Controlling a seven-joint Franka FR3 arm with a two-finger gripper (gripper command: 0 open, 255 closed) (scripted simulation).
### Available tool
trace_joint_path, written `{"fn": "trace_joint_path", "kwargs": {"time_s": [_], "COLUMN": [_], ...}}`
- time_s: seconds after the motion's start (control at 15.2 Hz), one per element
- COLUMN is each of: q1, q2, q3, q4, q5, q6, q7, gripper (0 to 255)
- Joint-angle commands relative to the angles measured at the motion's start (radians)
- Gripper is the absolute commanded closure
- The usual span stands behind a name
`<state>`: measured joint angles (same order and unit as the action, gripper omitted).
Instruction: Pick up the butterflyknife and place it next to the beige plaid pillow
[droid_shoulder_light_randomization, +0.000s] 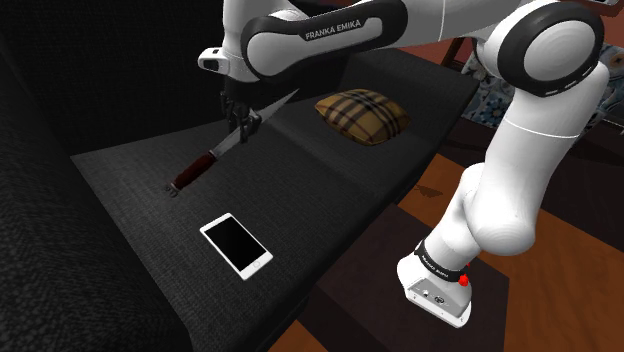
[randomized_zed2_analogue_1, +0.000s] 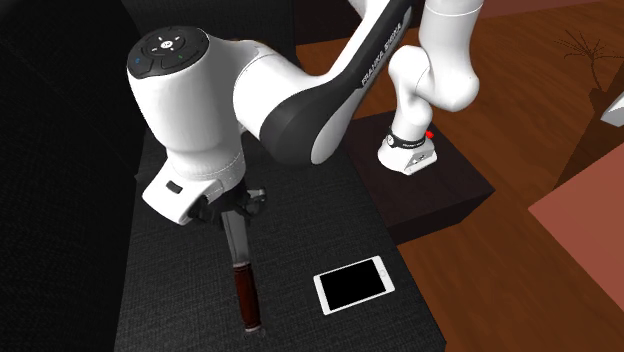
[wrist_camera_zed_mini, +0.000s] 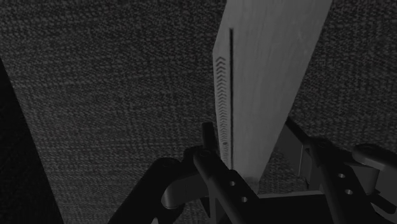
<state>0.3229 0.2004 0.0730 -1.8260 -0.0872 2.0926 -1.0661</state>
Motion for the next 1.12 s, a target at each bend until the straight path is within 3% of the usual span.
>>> {"fn": "trace_joint_path", "kwargs": {"time_s": [0.0,1.06], "q1": [0.000,0.002], "q2": [-0.008,-0.040], "q3": [0.001,0.003], "q4": [0.018,0.192], "q5": [0.002,0.011], "q6": [-0.026,-0.231], "q7": [-0.001,-0.016], "gripper": [255,255]}}
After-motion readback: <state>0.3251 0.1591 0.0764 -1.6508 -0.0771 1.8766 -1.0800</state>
